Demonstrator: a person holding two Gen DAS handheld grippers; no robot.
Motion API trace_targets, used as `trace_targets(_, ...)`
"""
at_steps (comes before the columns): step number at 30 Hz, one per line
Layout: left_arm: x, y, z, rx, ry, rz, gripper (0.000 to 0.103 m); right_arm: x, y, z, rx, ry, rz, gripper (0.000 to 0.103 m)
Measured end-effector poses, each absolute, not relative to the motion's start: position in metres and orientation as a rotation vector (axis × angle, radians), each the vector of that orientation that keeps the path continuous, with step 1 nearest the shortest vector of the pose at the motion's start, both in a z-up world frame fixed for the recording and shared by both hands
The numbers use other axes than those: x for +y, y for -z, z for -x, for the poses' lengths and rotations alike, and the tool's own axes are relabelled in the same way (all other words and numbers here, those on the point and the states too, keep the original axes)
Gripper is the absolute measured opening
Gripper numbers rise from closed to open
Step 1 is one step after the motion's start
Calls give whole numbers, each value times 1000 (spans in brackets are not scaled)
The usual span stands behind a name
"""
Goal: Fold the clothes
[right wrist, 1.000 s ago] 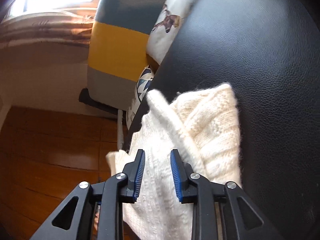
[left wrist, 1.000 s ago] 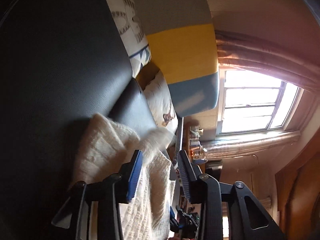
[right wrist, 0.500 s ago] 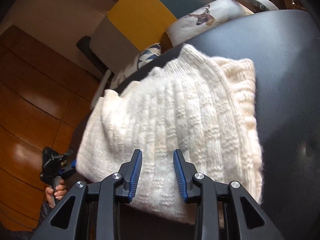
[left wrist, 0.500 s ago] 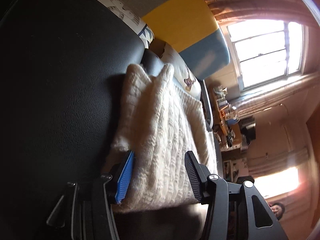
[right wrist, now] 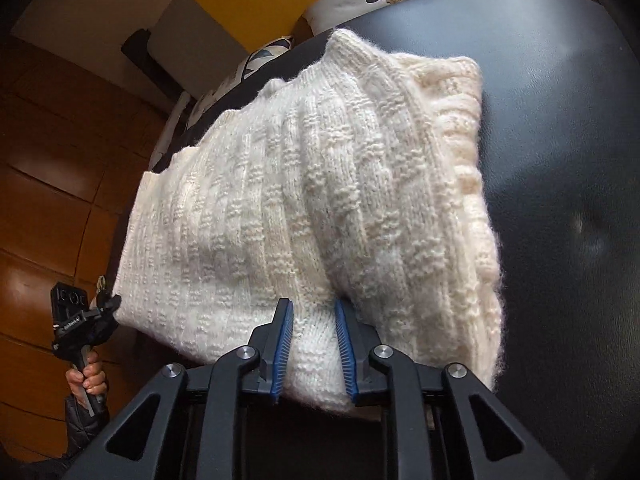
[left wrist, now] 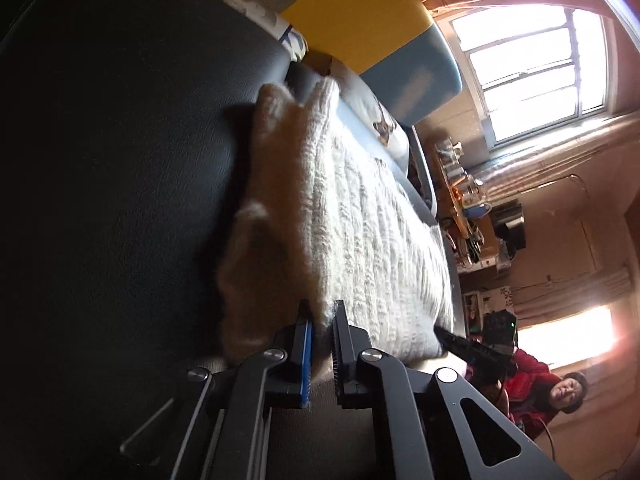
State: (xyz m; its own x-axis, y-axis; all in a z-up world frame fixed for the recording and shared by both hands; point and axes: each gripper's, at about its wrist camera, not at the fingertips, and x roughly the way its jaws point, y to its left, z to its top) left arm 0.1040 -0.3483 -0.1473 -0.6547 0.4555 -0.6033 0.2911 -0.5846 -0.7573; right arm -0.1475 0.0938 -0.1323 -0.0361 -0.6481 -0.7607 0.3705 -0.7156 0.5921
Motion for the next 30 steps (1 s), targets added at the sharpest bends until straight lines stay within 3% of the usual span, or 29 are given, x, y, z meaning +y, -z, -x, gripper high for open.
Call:
trace_targets(2,-347,148,-113,-1389,-2394,1296,9,95,132,144,-289,1800,-1544,21)
trace_targets(6,-347,101,-123,-1303,-2528,1209,15,96,132,136,-265,1736,-1563,23)
trace_targets(8,-340,68,-118,-1192,-2609,1111,38,95,130,133,-248,1721,-1581,23)
trace_targets(10,-327,41,-100,-1019,-2678,1068,46,94,121,136,-215,1755,-1572,24)
trace_targets(12,-306,25,-65,-778,-2728,1088,48,88,104,142,-178,1826,-1499,32)
trace_targets(17,-247,36,33,-267,-2675,1239,48,66,73,159,-156,1966,-1305,35)
trace_targets(23,-229,76,113,-97,-2470,1342,51,34,80,177,-3,2033,-1307,38)
trace_targets(26,-226,95,128,-51,-2392,1394,54,17,92,179,128,2057,-1301,38)
trace_targets(30,-219,110,132,35,-2345,1439,54,13,103,177,161,2060,-1292,39)
